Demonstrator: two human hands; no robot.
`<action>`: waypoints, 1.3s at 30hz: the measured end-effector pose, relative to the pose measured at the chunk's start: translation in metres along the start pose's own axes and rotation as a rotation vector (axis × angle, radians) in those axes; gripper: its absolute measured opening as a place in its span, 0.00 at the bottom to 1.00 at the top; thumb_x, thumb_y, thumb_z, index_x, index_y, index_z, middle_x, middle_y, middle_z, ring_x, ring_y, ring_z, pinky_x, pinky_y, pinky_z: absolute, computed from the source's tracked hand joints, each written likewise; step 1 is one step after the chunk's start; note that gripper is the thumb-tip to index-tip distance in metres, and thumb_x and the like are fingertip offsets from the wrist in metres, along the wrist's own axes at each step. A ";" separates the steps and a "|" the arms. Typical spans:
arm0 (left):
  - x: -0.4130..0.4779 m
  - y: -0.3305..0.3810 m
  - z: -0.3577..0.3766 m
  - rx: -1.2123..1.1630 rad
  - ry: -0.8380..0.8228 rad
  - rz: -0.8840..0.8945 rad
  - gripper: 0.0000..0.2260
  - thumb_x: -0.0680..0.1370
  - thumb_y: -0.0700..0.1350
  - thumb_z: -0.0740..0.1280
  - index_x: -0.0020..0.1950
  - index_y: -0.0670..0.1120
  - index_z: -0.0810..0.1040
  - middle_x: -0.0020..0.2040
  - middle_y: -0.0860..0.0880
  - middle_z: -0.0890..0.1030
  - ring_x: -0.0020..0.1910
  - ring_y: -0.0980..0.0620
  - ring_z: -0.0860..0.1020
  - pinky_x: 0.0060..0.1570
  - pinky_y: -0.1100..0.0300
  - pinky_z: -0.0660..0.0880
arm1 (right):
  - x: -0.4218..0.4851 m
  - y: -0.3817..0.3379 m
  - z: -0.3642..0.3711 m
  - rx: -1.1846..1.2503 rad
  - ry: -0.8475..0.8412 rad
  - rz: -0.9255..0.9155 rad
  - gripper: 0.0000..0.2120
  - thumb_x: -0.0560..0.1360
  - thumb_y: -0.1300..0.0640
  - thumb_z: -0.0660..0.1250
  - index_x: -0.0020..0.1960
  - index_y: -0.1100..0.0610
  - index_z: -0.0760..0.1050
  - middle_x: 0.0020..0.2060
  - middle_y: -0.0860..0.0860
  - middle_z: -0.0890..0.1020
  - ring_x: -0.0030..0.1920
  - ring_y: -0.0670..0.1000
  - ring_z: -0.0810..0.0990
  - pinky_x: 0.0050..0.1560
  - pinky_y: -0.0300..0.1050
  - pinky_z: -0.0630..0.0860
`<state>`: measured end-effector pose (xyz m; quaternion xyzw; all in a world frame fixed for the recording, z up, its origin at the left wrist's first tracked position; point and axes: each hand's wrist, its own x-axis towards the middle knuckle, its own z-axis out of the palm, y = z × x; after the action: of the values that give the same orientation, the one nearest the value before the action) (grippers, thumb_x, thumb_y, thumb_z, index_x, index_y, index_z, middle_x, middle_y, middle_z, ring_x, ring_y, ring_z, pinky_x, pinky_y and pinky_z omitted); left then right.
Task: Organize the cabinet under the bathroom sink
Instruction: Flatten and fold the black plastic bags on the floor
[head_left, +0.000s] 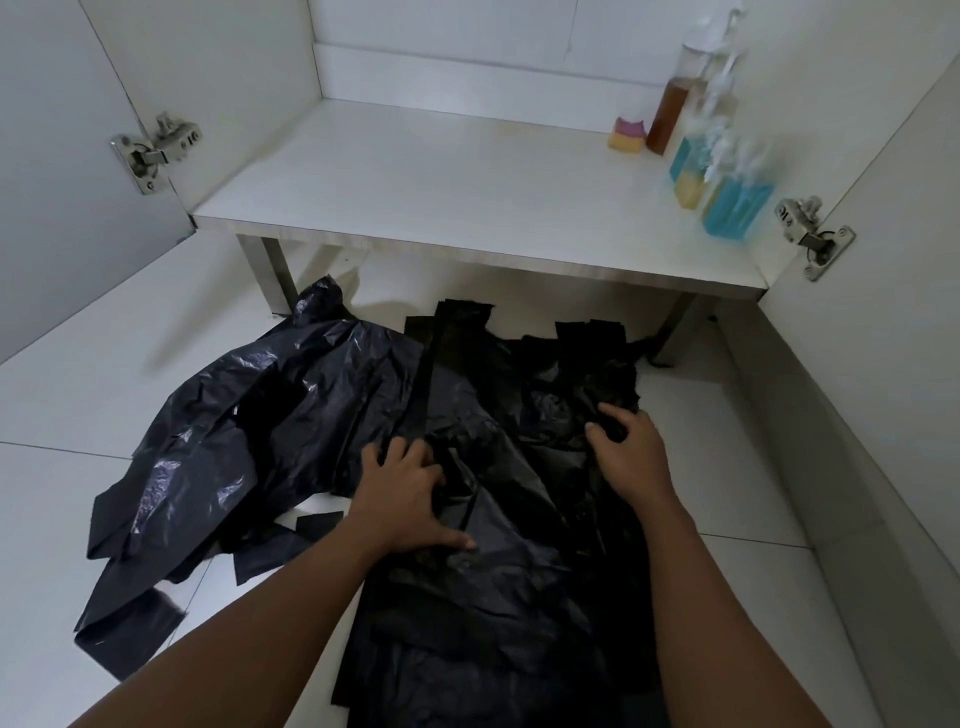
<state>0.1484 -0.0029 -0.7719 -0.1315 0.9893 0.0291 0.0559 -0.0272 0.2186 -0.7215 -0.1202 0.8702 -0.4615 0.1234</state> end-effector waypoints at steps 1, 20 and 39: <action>-0.001 -0.001 0.003 -0.012 0.031 0.009 0.45 0.58 0.85 0.56 0.60 0.54 0.79 0.65 0.53 0.70 0.66 0.48 0.65 0.64 0.44 0.57 | 0.003 0.006 0.000 -0.069 -0.065 0.047 0.22 0.78 0.52 0.68 0.71 0.55 0.72 0.69 0.55 0.69 0.68 0.55 0.70 0.66 0.42 0.65; -0.029 -0.004 0.050 -0.275 0.360 -0.077 0.36 0.76 0.71 0.57 0.76 0.48 0.66 0.64 0.50 0.76 0.63 0.49 0.75 0.66 0.42 0.64 | -0.033 0.057 0.048 -0.679 -0.006 0.013 0.28 0.78 0.38 0.60 0.74 0.46 0.65 0.74 0.48 0.64 0.73 0.52 0.58 0.70 0.64 0.54; -0.032 -0.021 0.051 -0.166 0.354 -0.039 0.28 0.67 0.74 0.65 0.50 0.52 0.81 0.68 0.46 0.73 0.66 0.44 0.72 0.58 0.41 0.68 | -0.056 0.048 0.081 -0.664 -0.141 -0.161 0.34 0.72 0.32 0.61 0.75 0.42 0.62 0.76 0.45 0.59 0.76 0.52 0.52 0.71 0.65 0.48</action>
<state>0.1895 -0.0109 -0.8200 -0.1580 0.9752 0.0858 -0.1294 0.0476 0.2005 -0.7998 -0.2538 0.9499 -0.1522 0.1004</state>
